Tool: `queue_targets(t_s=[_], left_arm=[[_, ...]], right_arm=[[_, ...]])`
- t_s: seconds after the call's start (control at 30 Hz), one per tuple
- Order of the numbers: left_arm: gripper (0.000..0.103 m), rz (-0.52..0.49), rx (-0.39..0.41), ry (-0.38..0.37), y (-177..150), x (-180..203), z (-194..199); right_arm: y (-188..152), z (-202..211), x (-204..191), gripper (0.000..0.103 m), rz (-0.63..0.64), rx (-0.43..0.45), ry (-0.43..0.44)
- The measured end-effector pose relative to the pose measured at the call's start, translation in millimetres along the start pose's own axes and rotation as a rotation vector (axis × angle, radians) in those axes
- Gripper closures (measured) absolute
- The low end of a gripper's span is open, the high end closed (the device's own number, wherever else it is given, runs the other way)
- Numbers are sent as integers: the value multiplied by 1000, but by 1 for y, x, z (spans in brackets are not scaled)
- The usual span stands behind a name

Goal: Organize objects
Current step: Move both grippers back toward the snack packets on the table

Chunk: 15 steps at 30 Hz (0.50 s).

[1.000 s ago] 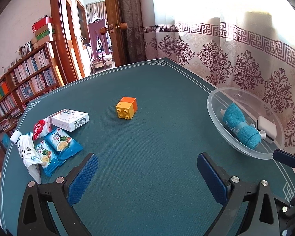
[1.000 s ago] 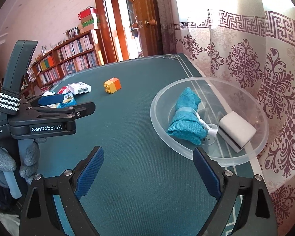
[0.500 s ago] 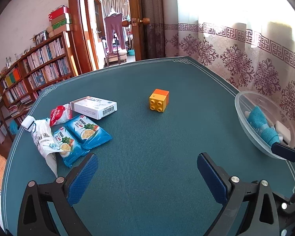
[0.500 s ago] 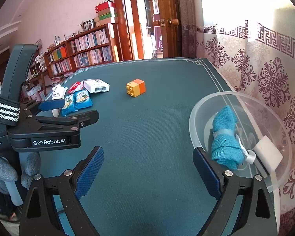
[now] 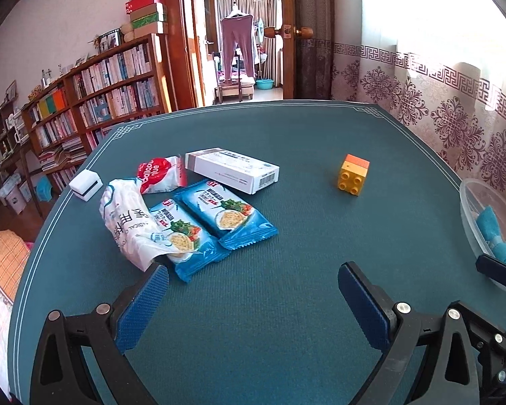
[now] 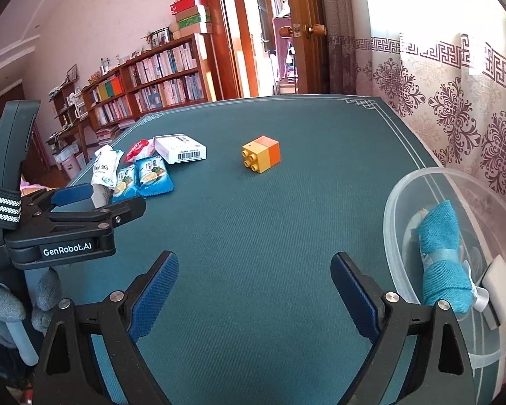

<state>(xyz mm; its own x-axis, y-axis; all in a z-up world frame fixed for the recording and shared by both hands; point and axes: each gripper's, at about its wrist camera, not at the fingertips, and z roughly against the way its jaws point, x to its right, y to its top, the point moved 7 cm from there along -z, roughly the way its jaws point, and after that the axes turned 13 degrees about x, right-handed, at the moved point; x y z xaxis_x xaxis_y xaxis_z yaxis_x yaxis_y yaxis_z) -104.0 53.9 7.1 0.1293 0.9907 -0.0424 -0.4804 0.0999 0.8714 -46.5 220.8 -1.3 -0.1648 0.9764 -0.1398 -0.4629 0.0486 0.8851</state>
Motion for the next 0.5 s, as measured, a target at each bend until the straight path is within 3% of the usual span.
queue_targets(t_s=[0.5], left_arm=[[1,243,-18,178,18,-103,-27]], right_arm=[[0,-23,-21,10,-6,-22,34]])
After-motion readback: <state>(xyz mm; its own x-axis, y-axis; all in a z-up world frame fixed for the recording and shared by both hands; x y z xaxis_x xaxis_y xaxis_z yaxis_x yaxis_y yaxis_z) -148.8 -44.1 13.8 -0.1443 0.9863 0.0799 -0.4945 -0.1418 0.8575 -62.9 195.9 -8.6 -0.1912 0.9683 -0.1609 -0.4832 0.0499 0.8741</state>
